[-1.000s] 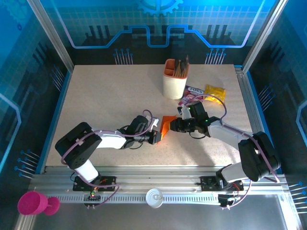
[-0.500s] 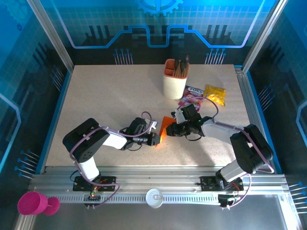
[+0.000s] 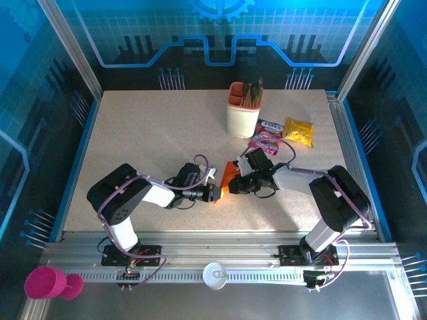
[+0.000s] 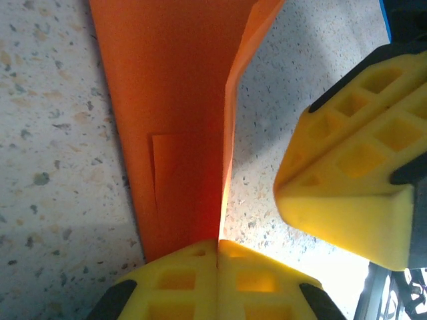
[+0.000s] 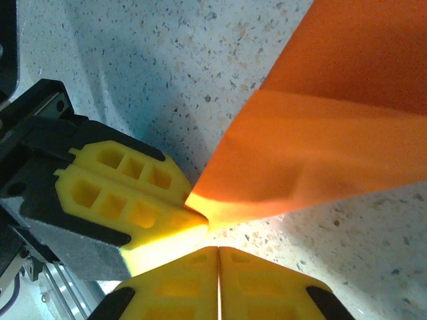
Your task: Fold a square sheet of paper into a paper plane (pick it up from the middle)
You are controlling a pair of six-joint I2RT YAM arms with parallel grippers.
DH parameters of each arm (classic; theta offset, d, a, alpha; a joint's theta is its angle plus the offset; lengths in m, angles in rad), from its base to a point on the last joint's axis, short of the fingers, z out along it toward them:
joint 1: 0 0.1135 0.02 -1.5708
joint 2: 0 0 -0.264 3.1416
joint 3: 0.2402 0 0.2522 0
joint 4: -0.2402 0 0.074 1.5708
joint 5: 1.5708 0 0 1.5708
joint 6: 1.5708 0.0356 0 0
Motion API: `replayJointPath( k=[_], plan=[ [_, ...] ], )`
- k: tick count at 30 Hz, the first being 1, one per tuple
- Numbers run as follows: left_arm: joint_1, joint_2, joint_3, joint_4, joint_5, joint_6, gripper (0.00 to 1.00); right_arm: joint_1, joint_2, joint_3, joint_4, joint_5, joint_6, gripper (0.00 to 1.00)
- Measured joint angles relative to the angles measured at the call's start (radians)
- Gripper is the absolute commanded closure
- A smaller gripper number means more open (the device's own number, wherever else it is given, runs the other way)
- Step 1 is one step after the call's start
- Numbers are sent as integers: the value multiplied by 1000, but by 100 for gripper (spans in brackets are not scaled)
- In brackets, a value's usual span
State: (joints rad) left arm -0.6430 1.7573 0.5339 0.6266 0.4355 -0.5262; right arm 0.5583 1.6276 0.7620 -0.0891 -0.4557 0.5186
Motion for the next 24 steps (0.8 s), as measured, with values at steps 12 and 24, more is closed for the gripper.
replayJointPath(
  k=[12,24],
  plan=[
    [6,4,-2,8,8,0,100,4,70,68,15,0,0,93],
    [18,6,-2,8,25,0,100,4,131,77,46,0,0,94]
  ],
)
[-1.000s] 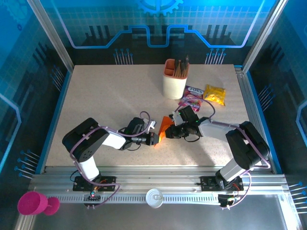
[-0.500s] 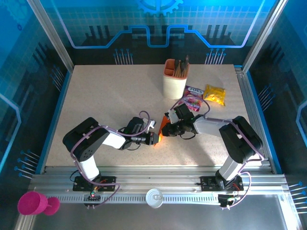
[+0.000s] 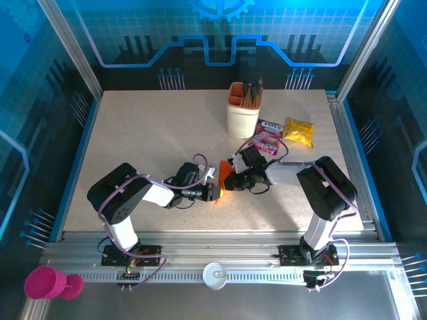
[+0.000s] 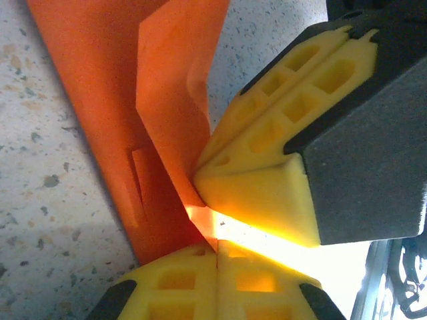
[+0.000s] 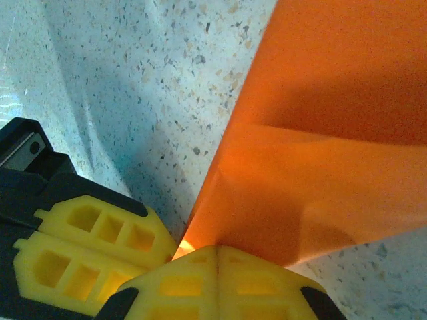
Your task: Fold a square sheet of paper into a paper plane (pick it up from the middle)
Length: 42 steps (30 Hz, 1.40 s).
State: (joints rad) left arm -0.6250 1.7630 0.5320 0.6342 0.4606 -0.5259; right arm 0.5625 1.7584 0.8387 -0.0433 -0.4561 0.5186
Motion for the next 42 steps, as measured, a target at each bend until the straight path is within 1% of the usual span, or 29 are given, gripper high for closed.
replayJointPath(
  k=[11,20,30,38,39,41,42],
  plan=[
    [7,3,0,2,14,0,100,0,11,11,2,-3,0,95],
    [15,5,0,5,27,0,100,-16,15,71,2,-3,1,96],
    [24,11,-4,17,41,0,100,-20,86,80,32,-4,9,96],
    [34,18,-5,26,58,-1,100,-20,110,80,62,-15,13,98],
    [37,18,-5,26,60,-1,95,-20,116,81,64,-16,15,98],
    [46,16,-6,27,62,-3,88,-20,126,90,65,-21,15,99],
    [53,13,-8,26,67,-6,82,-20,131,95,68,-23,15,99]
  ],
)
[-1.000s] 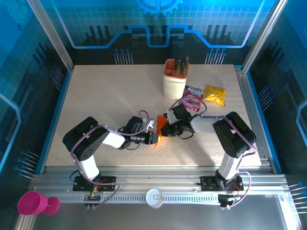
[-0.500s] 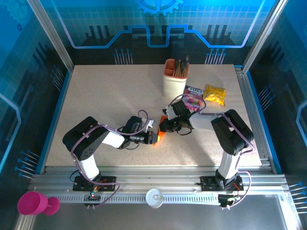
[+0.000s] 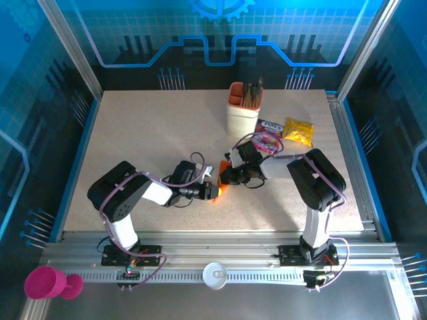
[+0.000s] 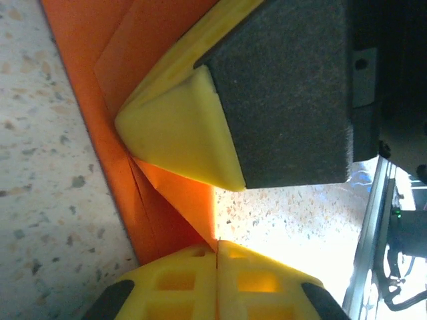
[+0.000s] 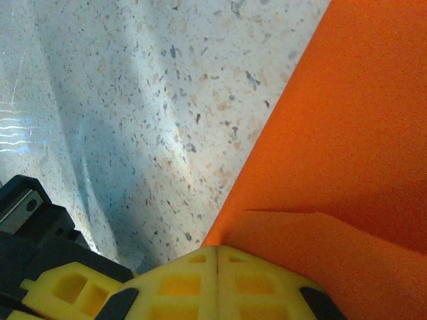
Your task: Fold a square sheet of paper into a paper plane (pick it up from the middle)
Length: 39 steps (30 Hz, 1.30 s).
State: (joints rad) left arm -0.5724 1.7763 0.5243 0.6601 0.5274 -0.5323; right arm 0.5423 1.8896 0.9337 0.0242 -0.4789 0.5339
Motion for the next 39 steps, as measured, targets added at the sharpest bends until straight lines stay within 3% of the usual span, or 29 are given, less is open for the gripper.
replayJointPath(
  k=[4,7,9,12,16,21,39],
  plan=[
    [31,-51,-9,-16,-14,-4,59,-1,11,9,2,-8,0,100],
    [53,-104,-12,-40,-34,-7,54,-4,16,11,6,-17,5,100],
    [53,-140,-11,-61,-42,-3,58,-6,19,11,9,-26,11,100],
    [42,-177,-3,-111,-46,18,79,-6,23,11,15,-30,16,100],
    [-25,-184,55,-219,-56,72,100,-6,26,11,21,-34,16,100],
    [-84,-160,119,-279,-55,117,100,-6,27,11,26,-35,24,100],
    [-85,-21,235,-415,-80,188,100,-7,40,23,29,-47,40,100]
  ],
)
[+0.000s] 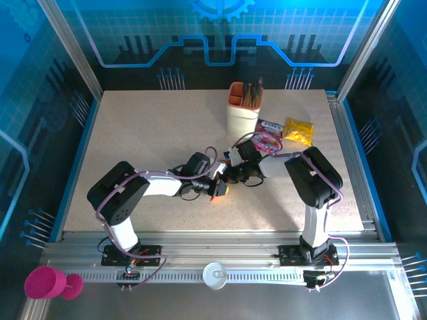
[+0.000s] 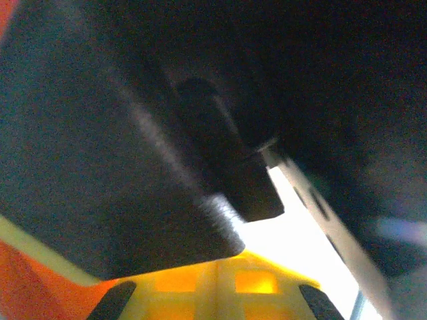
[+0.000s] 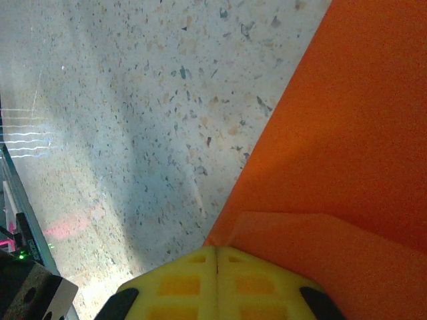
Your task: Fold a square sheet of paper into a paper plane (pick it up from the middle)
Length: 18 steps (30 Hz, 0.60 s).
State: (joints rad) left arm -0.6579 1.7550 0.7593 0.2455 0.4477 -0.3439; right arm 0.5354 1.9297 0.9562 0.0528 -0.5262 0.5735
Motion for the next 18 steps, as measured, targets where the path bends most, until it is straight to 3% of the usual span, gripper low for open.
replayJointPath(
  k=[8,18],
  plan=[
    [-2,0,11,-44,-93,16,100,-2,8,12,-11,-6,19,100],
    [-5,7,-29,-6,-119,10,100,-5,14,14,-6,-14,28,100]
  ],
)
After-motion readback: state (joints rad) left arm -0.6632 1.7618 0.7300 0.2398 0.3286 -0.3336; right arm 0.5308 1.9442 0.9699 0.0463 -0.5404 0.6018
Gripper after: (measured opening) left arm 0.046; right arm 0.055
